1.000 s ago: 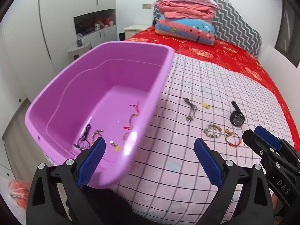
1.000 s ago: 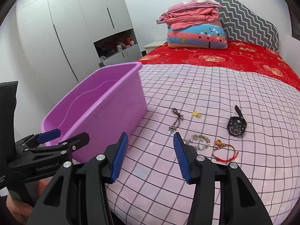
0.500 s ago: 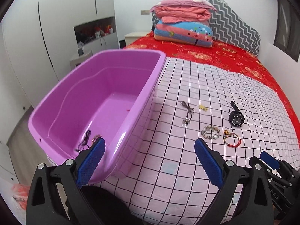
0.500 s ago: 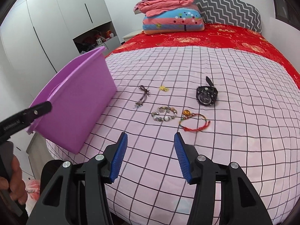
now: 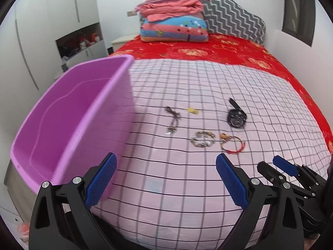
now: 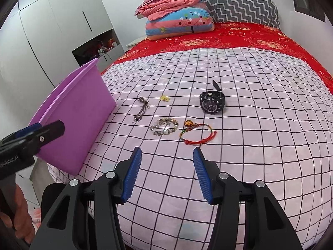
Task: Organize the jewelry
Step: 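Withdraw both open tools from the basin back over the bed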
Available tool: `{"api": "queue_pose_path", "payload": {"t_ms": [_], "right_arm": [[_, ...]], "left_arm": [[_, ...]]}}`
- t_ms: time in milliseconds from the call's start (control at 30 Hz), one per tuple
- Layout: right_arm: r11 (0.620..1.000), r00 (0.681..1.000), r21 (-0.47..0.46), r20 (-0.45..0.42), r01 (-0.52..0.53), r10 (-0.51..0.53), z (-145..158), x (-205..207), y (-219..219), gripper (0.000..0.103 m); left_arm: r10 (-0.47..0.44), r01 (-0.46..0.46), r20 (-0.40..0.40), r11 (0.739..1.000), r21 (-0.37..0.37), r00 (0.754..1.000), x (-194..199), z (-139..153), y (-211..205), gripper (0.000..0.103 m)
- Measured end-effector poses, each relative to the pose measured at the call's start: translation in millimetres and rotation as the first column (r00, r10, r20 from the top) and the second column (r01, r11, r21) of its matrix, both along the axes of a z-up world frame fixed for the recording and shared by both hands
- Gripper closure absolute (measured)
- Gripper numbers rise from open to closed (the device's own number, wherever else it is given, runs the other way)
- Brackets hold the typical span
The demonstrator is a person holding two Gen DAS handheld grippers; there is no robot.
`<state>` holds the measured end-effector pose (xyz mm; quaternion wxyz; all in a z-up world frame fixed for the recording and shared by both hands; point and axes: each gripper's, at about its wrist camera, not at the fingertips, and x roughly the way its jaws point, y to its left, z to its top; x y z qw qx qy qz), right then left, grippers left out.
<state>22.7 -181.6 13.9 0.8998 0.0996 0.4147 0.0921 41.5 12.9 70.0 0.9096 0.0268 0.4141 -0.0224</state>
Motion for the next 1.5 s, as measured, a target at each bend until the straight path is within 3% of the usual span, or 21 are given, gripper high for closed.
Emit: {"api": "queue_pose_path", "payload": {"t_ms": [367, 667, 967, 1500], "right_arm": [[0.998, 0.997, -0.006, -0.047, 0.060, -0.060, -25.7, 10.3, -28.0, 0.053], [0.998, 0.993, -0.022, -0.103, 0.054, -0.056, -56.6, 31.5, -31.0, 0.053], [0.998, 0.987, -0.044, -0.148, 0.049, -0.055, -89.0, 67.5, -30.7, 0.049], [0.992, 0.986, -0.092, -0.137, 0.085, -0.097, -110.7, 111.0, -41.4, 0.049]], "left_arm": [[-0.053, 0.052, -0.088, 0.999, -0.014, 0.995, 22.8, -39.2, -34.1, 0.009], [-0.036, 0.029, -0.196, 0.999, -0.039, 0.980, 50.1, -88.8, -33.4, 0.009], [-0.010, -0.003, -0.252, 0.999, -0.050, 0.968, 87.9, -131.2, -33.2, 0.009], [0.018, -0.029, -0.232, 0.999, -0.045, 0.973, 150.2, -156.1, -40.0, 0.009]]}}
